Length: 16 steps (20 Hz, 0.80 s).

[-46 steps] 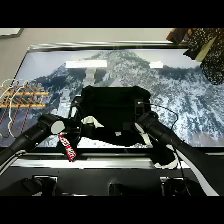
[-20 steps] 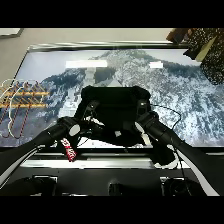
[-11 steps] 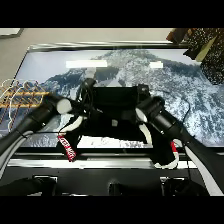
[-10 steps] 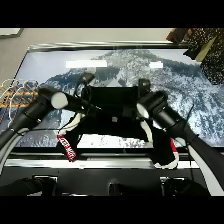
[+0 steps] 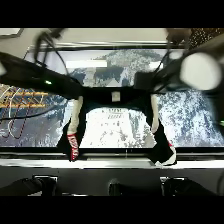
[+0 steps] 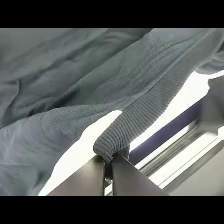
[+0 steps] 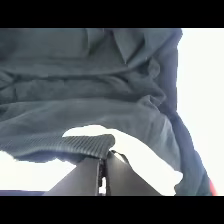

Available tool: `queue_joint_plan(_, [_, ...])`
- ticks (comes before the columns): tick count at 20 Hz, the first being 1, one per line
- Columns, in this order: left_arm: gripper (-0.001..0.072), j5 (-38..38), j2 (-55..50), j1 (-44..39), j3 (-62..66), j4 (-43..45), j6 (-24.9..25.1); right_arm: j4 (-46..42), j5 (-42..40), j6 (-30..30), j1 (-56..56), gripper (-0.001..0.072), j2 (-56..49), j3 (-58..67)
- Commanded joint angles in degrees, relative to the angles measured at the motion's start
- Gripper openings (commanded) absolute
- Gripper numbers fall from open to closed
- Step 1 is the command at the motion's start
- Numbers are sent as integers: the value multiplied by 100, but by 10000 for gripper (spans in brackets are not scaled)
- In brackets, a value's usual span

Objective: Fold the clothes and pants, and hang the long-sleeved shirts on hangers.

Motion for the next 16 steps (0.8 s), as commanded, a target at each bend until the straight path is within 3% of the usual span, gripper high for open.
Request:
queue_joint_plan(1, [39,-321,243,2,916,-76,-251,-74,306,-289,4,43,177,1086])
queue_joint_plan(7, [39,26,942,2,951,-83,-306,170,-813,-262,4,43,1108,1099])
queue_joint_plan(16, [39,190,964,2,551,-330,-1010,92,-758,-175,4,43,1058,981])
